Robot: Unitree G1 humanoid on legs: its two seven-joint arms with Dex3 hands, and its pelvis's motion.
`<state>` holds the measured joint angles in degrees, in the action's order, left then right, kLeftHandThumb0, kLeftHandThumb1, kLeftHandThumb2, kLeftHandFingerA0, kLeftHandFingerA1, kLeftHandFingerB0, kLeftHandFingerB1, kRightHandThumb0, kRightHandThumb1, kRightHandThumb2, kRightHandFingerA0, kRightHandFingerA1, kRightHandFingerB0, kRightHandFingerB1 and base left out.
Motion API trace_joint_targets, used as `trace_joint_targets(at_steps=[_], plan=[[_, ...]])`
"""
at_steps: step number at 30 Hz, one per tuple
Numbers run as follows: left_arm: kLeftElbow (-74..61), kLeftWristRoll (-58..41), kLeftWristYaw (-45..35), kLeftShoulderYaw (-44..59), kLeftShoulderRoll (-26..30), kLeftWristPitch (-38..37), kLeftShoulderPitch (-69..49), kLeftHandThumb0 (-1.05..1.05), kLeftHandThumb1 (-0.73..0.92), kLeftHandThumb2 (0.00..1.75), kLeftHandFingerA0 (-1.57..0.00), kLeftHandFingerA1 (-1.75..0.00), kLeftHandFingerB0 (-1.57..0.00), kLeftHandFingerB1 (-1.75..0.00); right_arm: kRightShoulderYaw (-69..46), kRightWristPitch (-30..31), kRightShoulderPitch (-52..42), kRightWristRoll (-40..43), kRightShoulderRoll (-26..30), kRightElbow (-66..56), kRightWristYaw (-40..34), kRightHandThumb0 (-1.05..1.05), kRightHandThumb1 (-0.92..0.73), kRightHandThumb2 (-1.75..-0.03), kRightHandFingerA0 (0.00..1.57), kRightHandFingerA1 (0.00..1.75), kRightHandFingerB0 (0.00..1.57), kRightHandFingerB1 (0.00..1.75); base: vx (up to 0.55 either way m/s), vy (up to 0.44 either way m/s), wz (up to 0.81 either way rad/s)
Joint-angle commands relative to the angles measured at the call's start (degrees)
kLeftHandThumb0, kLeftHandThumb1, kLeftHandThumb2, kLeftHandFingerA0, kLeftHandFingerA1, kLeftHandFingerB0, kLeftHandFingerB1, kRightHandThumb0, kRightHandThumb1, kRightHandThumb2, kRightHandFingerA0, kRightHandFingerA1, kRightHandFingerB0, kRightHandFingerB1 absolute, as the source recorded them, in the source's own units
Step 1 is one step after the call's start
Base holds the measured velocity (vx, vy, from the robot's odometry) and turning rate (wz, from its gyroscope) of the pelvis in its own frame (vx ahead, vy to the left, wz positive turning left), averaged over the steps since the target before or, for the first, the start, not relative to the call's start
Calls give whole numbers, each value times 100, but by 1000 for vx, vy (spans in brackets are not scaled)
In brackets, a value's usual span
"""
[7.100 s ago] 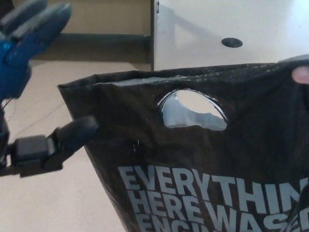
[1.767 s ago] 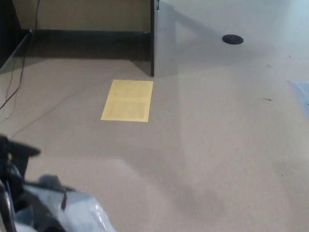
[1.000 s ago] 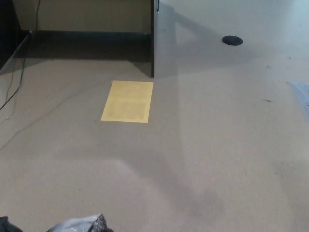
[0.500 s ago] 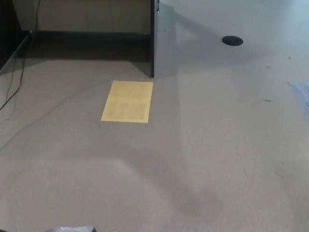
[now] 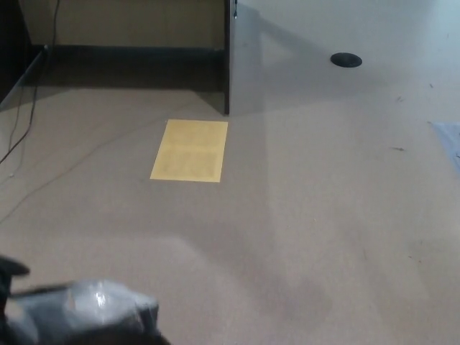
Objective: A person is holding a plastic bag and the robot extends its left hand to grab the bag by hooking its thumb into the holes at the top and brings its hand down by its side. Then it extends its arm again to hand the plastic bag back to the person.
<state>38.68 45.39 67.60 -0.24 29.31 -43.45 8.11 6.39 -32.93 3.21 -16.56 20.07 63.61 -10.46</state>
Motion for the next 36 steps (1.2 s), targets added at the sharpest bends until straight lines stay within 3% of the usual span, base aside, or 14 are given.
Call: trace_joint_targets(at_steps=[1,4,9,10,11,14,18,19,23,25,26,27,30,36], plan=[[-724,-494,-612,334,189,372,408,-2,71,81,-96,-168,-80,-120,-42,89,55,28,92,23,59,-30,-68,-61,84,52,67,46,0,0,0],[-1267,-368,-735,382,116,549,549,1,59,91,-99,-161,-84,-116,-42,181,68,26,84,24,72,-30,-69,-61,85,51,67,46,0,0,0],[-2284,-106,-1021,175,-144,681,815,-7,66,86,-94,-165,-79,-117,-49,73,-5,40,32,28,31,-29,-68,-60,85,53,67,47,0,0,0],[-2819,14,-1300,17,-393,958,1022,-18,62,90,-112,-155,-86,-107,-45,99,-23,31,37,45,24,-29,-68,-60,84,52,67,46,0,0,0],[-2960,36,-1392,-29,-464,1038,1066,-17,66,90,-91,-166,-81,-109,-50,93,-45,32,45,32,18,-29,-68,-60,84,52,67,46,0,0,0],[-3441,281,-1837,-339,-841,1445,1544,-9,59,90,-100,-160,-87,-107,-25,106,-175,-17,85,-34,-38,-31,-69,-61,84,51,68,46,0,0,0],[-3218,489,-1956,-656,-1046,1560,2265,-15,71,75,-102,-157,-80,-111,-62,47,-229,29,95,-57,-9,-30,-69,-61,85,53,69,47,0,0,0],[-3094,504,-2100,-779,-1164,1650,2613,-19,78,71,-87,-162,-70,-115,-67,66,-229,34,97,-69,0,-30,-69,-61,85,53,69,47,0,0,0],[-2817,611,-2290,-1021,-1400,1892,3515,-19,69,66,-94,-172,-68,-126,-59,143,-228,26,77,-106,22,-30,-69,-61,84,51,68,46,0,0,0],[-2592,547,-2406,-1109,-1512,1923,3999,-12,65,70,-104,-170,-72,-125,-77,127,-216,56,66,-85,48,-30,-69,-61,84,52,69,47,0,0,0],[-2467,570,-2414,-1152,-1518,1924,4199,-19,65,71,-97,-169,-71,-117,-89,137,-208,68,76,-95,60,-31,-69,-61,85,53,69,47,0,0,0],[-2369,611,-2405,-1190,-1524,1951,4351,-14,62,75,-108,-169,-78,-115,-101,122,-197,81,80,-98,67,-30,-69,-61,84,53,69,47,0,0,0],[-2016,650,-2337,-1300,-1595,1985,4797,-16,66,76,-95,-169,-71,-116,-90,138,-187,45,89,-107,30,-31,-69,-61,84,51,69,46,0,0,0],[-1835,437,-2636,-1420,-1681,1938,5086,-14,66,84,-100,-171,-67,-128,-91,79,-191,49,91,-135,58,-31,-69,-61,83,51,69,47,0,0,0]])
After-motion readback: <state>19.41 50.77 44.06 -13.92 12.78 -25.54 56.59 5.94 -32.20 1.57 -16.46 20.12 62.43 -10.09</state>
